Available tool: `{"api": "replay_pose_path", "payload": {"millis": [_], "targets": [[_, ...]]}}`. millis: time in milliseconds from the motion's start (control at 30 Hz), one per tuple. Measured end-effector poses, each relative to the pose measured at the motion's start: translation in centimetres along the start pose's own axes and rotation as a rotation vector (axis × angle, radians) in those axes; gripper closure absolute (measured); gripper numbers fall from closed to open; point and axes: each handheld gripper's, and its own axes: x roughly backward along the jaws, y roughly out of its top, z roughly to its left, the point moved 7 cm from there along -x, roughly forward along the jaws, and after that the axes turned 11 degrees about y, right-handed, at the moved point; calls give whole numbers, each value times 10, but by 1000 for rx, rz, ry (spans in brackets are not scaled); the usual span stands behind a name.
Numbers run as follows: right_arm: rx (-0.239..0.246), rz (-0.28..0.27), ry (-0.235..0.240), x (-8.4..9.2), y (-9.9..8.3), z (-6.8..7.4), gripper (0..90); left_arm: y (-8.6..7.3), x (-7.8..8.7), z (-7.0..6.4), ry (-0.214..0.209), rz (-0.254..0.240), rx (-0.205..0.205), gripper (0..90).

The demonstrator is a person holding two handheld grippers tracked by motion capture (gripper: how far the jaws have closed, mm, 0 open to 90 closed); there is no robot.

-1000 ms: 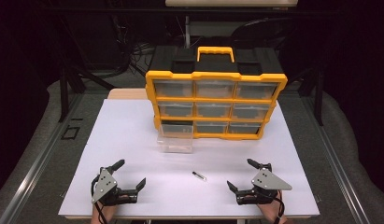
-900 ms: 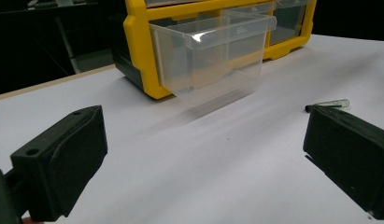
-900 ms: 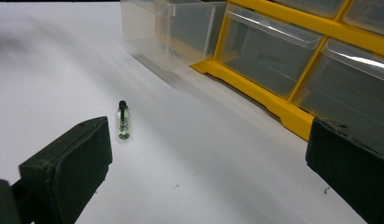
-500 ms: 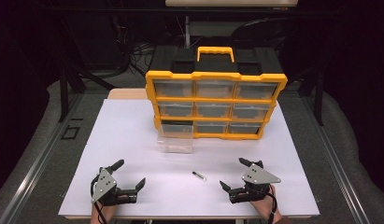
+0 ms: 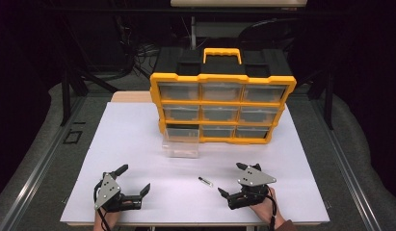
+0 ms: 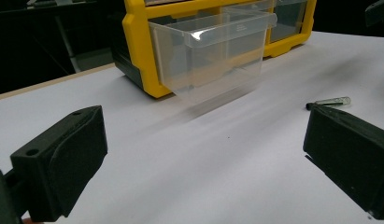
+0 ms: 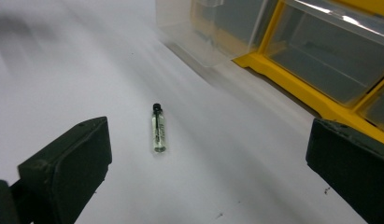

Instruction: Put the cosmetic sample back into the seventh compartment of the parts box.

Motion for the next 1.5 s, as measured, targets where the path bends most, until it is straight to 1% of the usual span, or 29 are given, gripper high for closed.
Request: {"api": "replay_pose_path", "payload": {"millis": [67,133,200,233,300,533,667,800,1033,1133,1200,1233,1267,1333,1367,1400,1500], "targets": [[1,9,12,-4,1,1,0,-1,0,1,7,4,3,0],[2,27,25,-7,2,2,0,-1,0,1,7,3,4,0],[0,32,28,-9,3,3,0,0,0,1,6,2,1,0],[0,46,36,-12,3,4,0,0,0,1,3,1,1,0],[-5,55,44,-16,4,5,0,0,0,0,2,2,-2,0],[-11,91,59,-27,8,5,0,0,0,1,4,1,3,0],[-9,109,63,-31,10,6,0,0,0,0,0,2,-3,0],[-7,144,67,-38,12,6,0,-1,0,1,5,7,0,0],[-4,202,76,-46,12,6,0,0,0,1,0,4,-4,0],[-6,214,78,-48,13,6,0,-1,0,1,2,7,-4,0],[-3,232,83,-49,13,6,0,-1,0,1,4,9,-4,0],[8,246,78,-51,14,6,5,-1,0,1,3,9,-3,0],[8,246,78,-51,14,6,5,-1,0,1,1,9,-2,0],[11,259,81,-52,15,7,23,-1,0,0,-4,10,-8,0],[17,278,80,-54,15,8,50,-1,0,0,-6,9,-9,0],[19,278,78,-55,16,9,65,-1,-1,0,-5,10,-7,0],[25,310,75,-57,16,9,129,-1,-1,1,-5,13,-11,0]]}}
